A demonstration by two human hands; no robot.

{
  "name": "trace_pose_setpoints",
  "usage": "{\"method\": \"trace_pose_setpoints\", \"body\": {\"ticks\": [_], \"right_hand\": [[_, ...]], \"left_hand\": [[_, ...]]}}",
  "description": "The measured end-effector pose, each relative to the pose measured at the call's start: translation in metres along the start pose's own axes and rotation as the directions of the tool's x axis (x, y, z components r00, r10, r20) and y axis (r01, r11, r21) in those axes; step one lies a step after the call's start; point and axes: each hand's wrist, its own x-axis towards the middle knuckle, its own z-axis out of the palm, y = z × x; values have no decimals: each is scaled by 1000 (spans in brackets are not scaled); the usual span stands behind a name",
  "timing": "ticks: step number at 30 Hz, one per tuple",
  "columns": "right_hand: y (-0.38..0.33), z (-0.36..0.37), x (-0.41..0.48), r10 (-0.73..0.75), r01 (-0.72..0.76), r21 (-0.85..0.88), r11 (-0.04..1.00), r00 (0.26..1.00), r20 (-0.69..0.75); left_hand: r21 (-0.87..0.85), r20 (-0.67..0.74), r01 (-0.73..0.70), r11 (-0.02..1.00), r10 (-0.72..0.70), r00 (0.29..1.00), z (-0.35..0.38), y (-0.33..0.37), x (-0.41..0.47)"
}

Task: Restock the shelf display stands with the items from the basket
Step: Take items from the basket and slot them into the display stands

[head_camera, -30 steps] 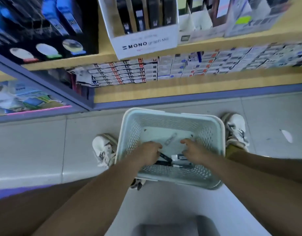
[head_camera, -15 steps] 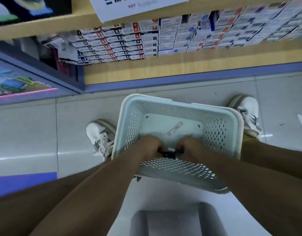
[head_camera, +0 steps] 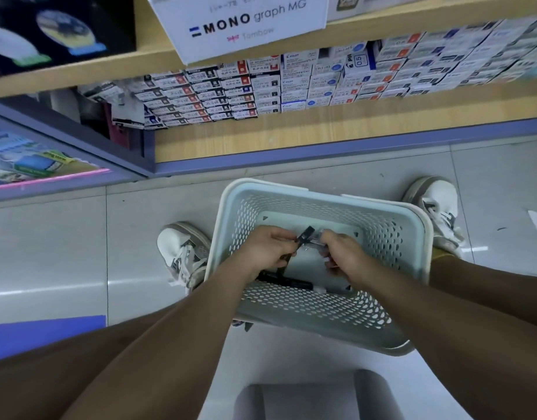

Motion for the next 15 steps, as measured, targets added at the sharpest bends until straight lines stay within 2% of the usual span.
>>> {"method": "trace_pose_setpoints", "body": {"ticks": [3, 6, 9, 12, 15], "right_hand": [[-23, 2, -21, 91, -144, 329, 933, 981, 173], [-38, 6, -42, 43, -166, 458, 873, 962, 269], [-50, 6, -68, -35, -177, 591, 787, 944, 328], [-56, 3, -98, -135, -218, 731, 647, 911, 391], [-61, 1, -127, -269, -248, 793, 557, 849, 455]], "left_hand": [[-331, -68, 15, 943, -39, 997, 3, 12, -16], [-514, -101, 13, 858, -76, 992, 6, 23, -35], [-695, -147, -4, 719, -137, 980, 11, 28, -54], [-783, -170, -33, 621, -162, 972, 18, 33, -74], [-801, -127, -24, 598, -130, 983, 26, 38, -97]]}}
